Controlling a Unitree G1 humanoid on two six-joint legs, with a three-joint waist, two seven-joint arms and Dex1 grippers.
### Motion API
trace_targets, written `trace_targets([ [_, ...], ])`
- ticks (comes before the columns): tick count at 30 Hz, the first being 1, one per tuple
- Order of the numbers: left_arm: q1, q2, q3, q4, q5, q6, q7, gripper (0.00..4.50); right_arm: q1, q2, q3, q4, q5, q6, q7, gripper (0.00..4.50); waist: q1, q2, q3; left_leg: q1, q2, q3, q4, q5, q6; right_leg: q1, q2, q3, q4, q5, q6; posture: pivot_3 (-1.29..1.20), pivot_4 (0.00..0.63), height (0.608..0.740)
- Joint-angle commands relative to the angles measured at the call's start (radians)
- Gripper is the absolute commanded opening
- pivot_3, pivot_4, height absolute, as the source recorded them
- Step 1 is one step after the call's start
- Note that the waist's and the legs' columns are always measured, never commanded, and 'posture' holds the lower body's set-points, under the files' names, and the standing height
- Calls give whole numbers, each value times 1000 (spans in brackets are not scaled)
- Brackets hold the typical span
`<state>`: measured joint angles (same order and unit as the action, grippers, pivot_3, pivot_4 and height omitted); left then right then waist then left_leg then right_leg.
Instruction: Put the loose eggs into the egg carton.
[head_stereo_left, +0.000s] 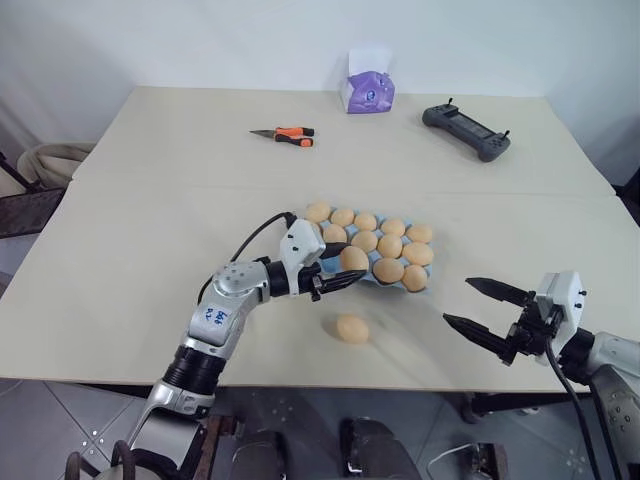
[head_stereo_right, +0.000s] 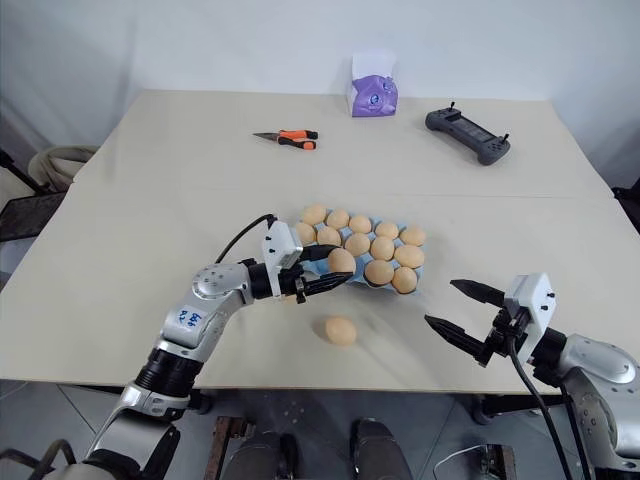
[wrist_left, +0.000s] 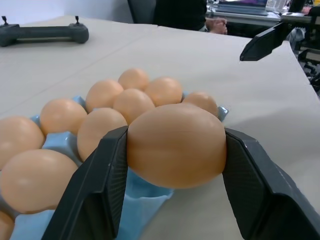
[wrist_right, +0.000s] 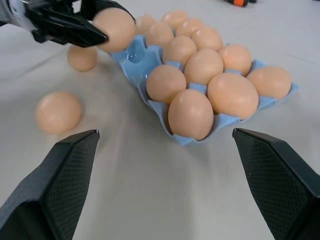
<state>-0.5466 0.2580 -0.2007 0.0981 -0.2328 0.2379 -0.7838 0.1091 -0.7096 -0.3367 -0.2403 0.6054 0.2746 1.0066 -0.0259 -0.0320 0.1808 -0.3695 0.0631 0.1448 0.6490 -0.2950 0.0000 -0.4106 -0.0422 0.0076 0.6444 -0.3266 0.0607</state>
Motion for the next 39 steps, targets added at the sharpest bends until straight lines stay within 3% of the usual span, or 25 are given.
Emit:
trace_targets([
  [1, -47, -28, -10, 53, 24, -44, 4, 2419, 30, 8, -44, -46, 15, -15, -14, 4500, 1, 0, 0, 0, 0, 0, 0, 0, 0, 0, 0, 0, 0, 0, 0, 0, 150, 740],
  [9, -112, -66, -5, 177, 63, -98, 19, 2419, 64, 23, -47, -68, 9, -19, -42, 4500, -1, 0, 0, 0, 0, 0, 0, 0, 0, 0, 0, 0, 0, 0, 0, 0, 150, 740],
  [16, -114, -72, 1, 185, 72, -89, 25, 4466, 74, 22, -49, -68, 8, -25, -51, 4500, 0, 0, 0, 0, 0, 0, 0, 0, 0, 0, 0, 0, 0, 0, 0, 0, 150, 740],
  [23, -73, -23, 25, 46, 39, -52, -4, 4466, 70, 17, -45, -63, 7, -25, -51, 4500, -2, 0, 0, 0, 0, 0, 0, 0, 0, 0, 0, 0, 0, 0, 0, 0, 150, 740],
  [29, 87, 150, 116, -210, -110, 23, -153, 4466, 67, 13, -46, -28, 3, -41, -26, 4500, -4, 1, 0, 1, 1, 0, -1, 1, -4, 0, 1, 0, 2, 0, 0, 0, 150, 740],
  [39, 389, 333, 332, -305, -337, -59, -402, 4466, 47, 12, -34, 91, -17, -111, 61, 4500, -2, 1, 0, 1, 0, 0, 0, 0, 3, 1, -2, 0, 1, 0, -1, 0, 150, 740],
])
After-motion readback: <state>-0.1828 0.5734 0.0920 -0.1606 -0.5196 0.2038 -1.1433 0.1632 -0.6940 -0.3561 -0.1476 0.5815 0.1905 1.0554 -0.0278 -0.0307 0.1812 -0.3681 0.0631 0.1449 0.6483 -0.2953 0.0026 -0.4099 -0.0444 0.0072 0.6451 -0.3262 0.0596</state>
